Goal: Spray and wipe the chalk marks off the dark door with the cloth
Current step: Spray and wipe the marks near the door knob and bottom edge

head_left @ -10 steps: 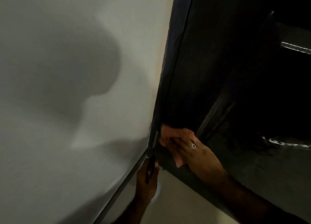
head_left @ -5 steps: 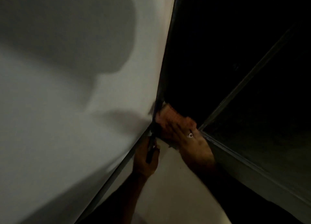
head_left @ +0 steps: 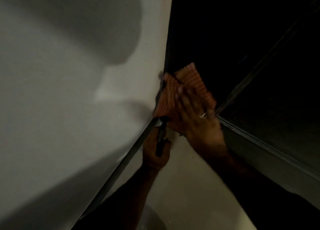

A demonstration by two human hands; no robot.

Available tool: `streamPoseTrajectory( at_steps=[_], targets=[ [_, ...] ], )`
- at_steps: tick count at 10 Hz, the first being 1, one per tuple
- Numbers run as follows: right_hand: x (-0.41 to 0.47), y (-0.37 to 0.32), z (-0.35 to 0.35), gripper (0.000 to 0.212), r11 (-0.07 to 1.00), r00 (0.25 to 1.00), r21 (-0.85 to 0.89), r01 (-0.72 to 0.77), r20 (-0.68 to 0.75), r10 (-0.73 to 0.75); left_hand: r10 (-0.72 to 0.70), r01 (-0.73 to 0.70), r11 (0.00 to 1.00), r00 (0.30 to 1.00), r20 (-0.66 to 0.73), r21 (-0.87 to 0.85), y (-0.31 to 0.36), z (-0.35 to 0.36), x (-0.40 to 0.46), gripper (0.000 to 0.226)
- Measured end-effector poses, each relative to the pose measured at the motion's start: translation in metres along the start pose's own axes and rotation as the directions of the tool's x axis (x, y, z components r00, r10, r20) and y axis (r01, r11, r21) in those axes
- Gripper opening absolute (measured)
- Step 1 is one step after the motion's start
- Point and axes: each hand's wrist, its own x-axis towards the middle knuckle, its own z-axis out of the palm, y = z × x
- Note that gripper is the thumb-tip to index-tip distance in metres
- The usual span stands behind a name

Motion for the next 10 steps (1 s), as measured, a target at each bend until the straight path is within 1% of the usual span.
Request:
streamPoseTrajectory(
  at_steps=[1,2,3,4,5,6,7,8,9,10],
  targets=[
    [-0.03,-0.023,0.054,0.04,0.784,0.968,0.57,-0.245,0.101,0.229,0.062,-0.061,0.997,0.998,0.025,-0.038,0.008,-0.003,0.003,0.043],
    [-0.03,-0.035,0.057,0.03,0.558,0.939,0.756,-0.343,0.293,0.18,0.064,-0.062,0.997,0.997,0.033,-0.046,0.007,-0.001,0.004,0.037],
    [-0.018,-0.027,0.069,0.043,0.959,0.999,0.282,-0.032,0.041,0.022,0.026,-0.025,1.0,0.999,0.033,-0.017,-0.007,0.003,-0.001,0.032],
    [-0.031,-0.01,0.08,0.051,0.946,0.995,0.325,0.011,-0.094,0.021,-0.021,0.021,1.0,0.999,0.036,-0.002,-0.013,0.002,-0.004,0.044],
    [-0.077,0.007,0.086,0.057,0.982,0.979,0.032,0.186,0.078,-0.188,0.089,-0.088,0.996,0.995,0.055,-0.017,0.0,0.0,0.001,0.038],
    [-0.105,0.014,0.08,0.056,0.985,0.988,0.114,0.129,0.069,-0.137,0.1,-0.096,0.994,0.991,0.093,-0.048,0.011,0.0,0.005,0.029],
    [-0.094,0.015,0.023,0.057,0.961,0.975,0.17,-0.217,-0.014,0.223,-0.044,0.046,0.999,0.987,0.153,-0.01,0.007,-0.004,0.004,0.014],
    [-0.079,0.018,-0.005,0.058,0.958,0.946,0.058,-0.279,-0.155,0.285,-0.052,0.064,0.997,0.978,0.203,-0.054,-0.002,-0.005,0.002,0.017],
    [-0.083,0.025,0.027,0.068,0.992,0.986,0.002,-0.128,-0.105,0.127,0.03,0.002,0.994,0.957,0.288,-0.109,-0.003,-0.001,-0.004,0.044],
    [-0.115,0.033,0.066,0.067,0.997,0.994,-0.036,0.072,0.087,-0.069,0.026,0.008,0.994,0.948,0.318,-0.105,0.003,0.0,-0.01,0.057]
  ],
)
